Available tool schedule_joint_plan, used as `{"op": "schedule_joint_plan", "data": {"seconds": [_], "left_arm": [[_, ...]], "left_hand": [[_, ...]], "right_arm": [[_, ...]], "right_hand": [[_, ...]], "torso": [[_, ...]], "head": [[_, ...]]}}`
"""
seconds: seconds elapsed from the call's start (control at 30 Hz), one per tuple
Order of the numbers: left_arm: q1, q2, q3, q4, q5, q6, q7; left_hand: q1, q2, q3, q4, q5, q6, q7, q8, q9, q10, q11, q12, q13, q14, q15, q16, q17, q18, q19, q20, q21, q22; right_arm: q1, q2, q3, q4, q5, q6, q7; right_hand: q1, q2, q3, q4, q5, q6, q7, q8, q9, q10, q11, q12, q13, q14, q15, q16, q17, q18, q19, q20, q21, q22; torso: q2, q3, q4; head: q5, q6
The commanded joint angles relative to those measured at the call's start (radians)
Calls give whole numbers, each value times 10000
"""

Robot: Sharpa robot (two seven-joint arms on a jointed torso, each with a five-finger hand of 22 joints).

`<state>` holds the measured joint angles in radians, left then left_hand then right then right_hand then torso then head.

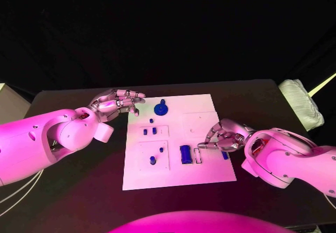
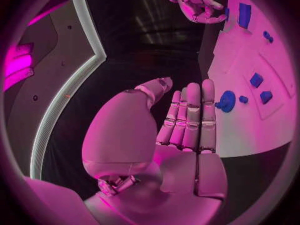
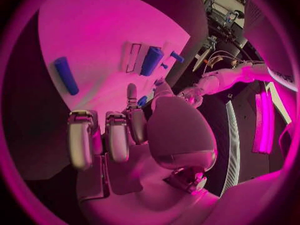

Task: Assemble the parts on the task board

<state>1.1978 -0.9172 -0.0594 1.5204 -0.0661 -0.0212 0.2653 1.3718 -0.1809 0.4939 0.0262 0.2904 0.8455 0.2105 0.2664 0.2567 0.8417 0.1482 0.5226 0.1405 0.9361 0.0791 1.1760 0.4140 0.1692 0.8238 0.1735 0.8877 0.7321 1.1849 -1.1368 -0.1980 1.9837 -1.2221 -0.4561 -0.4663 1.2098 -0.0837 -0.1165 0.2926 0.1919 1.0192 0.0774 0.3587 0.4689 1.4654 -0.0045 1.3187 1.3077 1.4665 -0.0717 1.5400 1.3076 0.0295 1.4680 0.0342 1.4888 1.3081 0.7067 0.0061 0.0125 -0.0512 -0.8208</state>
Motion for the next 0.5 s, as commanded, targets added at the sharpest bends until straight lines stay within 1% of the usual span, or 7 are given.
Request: {"op": "schedule_joint_plan", "data": {"seconds": [0.03, 0.1, 0.17, 0.3, 0.37, 0.5], "left_arm": [[-3, 34, 6, 12, -14, 106, 87], [-3, 39, 6, 14, -14, 101, 87], [-3, 46, 6, 12, -14, 102, 88], [-3, 66, 6, 4, -15, 105, 94], [-3, 75, 6, 2, -15, 115, 96], [-4, 78, 6, -2, -16, 126, 95]], "left_hand": [[-91, 38, -72, 14, -48, -45, -29, 69, 12, -57, 13, 52, -15, -32, -2, -39, -16, 144, 72, 19, -31, -9], [-91, 38, -72, 14, -48, -45, -29, 69, 12, -57, 13, 52, -15, -32, -2, -39, -16, 144, 72, 19, -31, -9], [-91, 38, -72, 14, -48, -45, -29, 69, 12, -57, 13, 52, -15, -32, -2, -39, -16, 144, 72, 19, -31, -9], [-77, 41, -70, 8, -47, -49, -32, 76, 12, -60, 11, 63, -16, -35, -3, -37, -16, 145, 77, 19, -40, -16], [-77, 41, -70, 8, -47, -49, -32, 76, 12, -60, 11, 63, -16, -35, -3, -37, -16, 145, 77, 19, -40, -16], [-77, 41, -70, 8, -47, -49, -32, 76, 12, -60, 11, 63, -16, -35, -3, -37, -16, 145, 77, 19, -40, -16]], "right_arm": [[68, -385, -5, 31, 236, -60, 477], [90, -584, -6, 11, 164, 74, 450], [111, -840, -8, -31, -37, 261, 402], [122, -1125, -16, -152, -551, 561, 275], [103, -1205, -26, -210, -757, 690, 210], [-21, -1275, -42, -244, -1038, 826, 149]], "right_hand": [[161, 0, -49, -34, 61, -71, 13, -52, -19, -10, 63, 25, 1056, 879, 71, -27, 1884, -128, 790, 59, 48, 2281], [240, -18, -66, -38, 85, -73, 19, -59, -26, -22, 69, 1, 1044, 878, 77, -28, 1882, -127, 789, 66, 45, 2280], [484, -42, -87, -44, 233, -64, 26, -70, -41, -25, 76, 3, 1055, 879, 87, -26, 1890, -130, 794, 80, 58, 2290], [750, -55, -108, -53, 298, -38, 25, -77, -60, -34, 77, -15, 1054, 884, 90, -16, 1915, -137, 804, 88, 88, 2306], [780, -54, -110, -53, 300, -33, 25, -78, -62, -32, 75, -11, 1058, 885, 90, -13, 1923, -137, 804, 88, 89, 2307], [890, -67, -127, -54, 295, -13, 21, -78, -70, -35, 73, -20, 1057, 885, 88, -14, 1921, -141, 810, 89, 107, 2316]], "torso": [[5, -4, 32], [2, -13, 24], [7, -13, 3], [12, 9, -10], [10, 9, 1], [17, 16, 13]], "head": [[-83, 34], [-87, 29], [-85, 22], [-104, 47], [-111, 44], [-133, 42]]}}
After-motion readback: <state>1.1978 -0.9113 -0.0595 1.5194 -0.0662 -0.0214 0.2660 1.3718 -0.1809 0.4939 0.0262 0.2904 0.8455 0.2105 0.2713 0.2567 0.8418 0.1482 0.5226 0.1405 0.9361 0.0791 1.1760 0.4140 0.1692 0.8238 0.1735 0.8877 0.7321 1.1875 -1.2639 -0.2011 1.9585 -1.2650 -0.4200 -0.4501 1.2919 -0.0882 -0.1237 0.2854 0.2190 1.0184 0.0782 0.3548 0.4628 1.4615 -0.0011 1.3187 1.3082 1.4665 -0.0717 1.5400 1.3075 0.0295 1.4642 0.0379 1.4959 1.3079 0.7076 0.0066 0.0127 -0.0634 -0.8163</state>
